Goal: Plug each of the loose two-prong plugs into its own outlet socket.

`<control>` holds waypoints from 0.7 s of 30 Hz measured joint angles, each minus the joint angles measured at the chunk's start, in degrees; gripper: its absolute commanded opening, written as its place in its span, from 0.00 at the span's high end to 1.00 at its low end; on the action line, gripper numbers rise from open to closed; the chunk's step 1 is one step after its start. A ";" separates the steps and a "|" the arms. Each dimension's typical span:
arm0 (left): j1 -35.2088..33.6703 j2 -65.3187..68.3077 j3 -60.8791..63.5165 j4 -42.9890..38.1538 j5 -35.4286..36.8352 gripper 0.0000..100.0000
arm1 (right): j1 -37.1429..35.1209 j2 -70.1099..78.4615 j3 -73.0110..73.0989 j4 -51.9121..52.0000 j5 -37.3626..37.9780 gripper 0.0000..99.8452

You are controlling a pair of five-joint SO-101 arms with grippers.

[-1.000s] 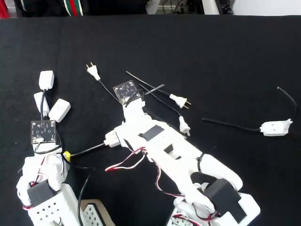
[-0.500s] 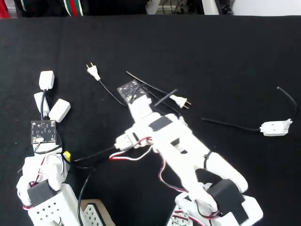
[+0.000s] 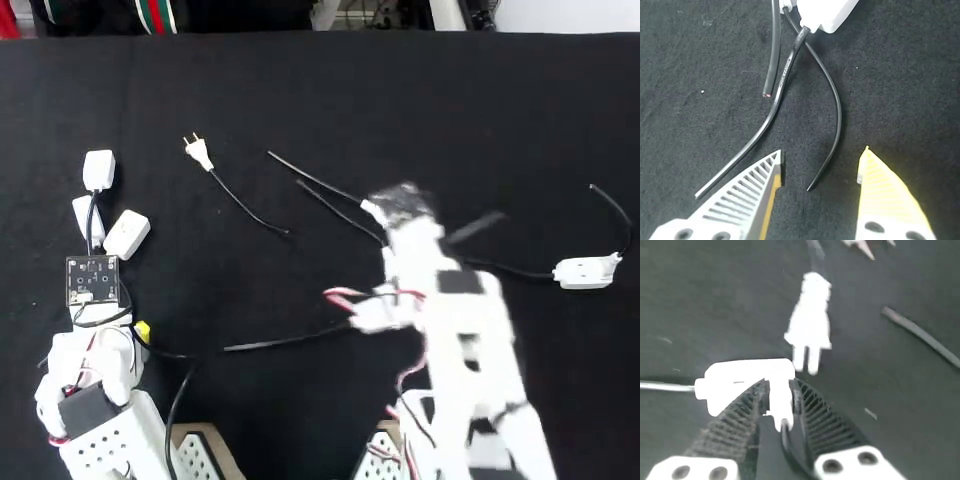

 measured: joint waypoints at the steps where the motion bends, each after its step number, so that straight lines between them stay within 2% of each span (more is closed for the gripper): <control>1: 0.00 0.00 0.00 0.00 0.00 0.75 | 3.69 -2.37 1.05 0.62 2.29 0.99; 7: 0.00 0.00 0.00 0.00 0.00 0.75 | 25.67 -13.27 7.82 -0.18 17.85 0.99; 13: 0.00 0.00 0.00 0.00 0.00 0.75 | 44.84 -16.18 14.51 -15.03 29.71 0.99; 16: 0.00 0.00 0.00 0.00 0.00 0.75 | 50.90 -16.09 17.58 -24.88 32.53 0.99; 21: 0.00 0.00 0.00 0.00 0.00 0.75 | 55.12 -9.85 18.73 -37.80 33.14 0.99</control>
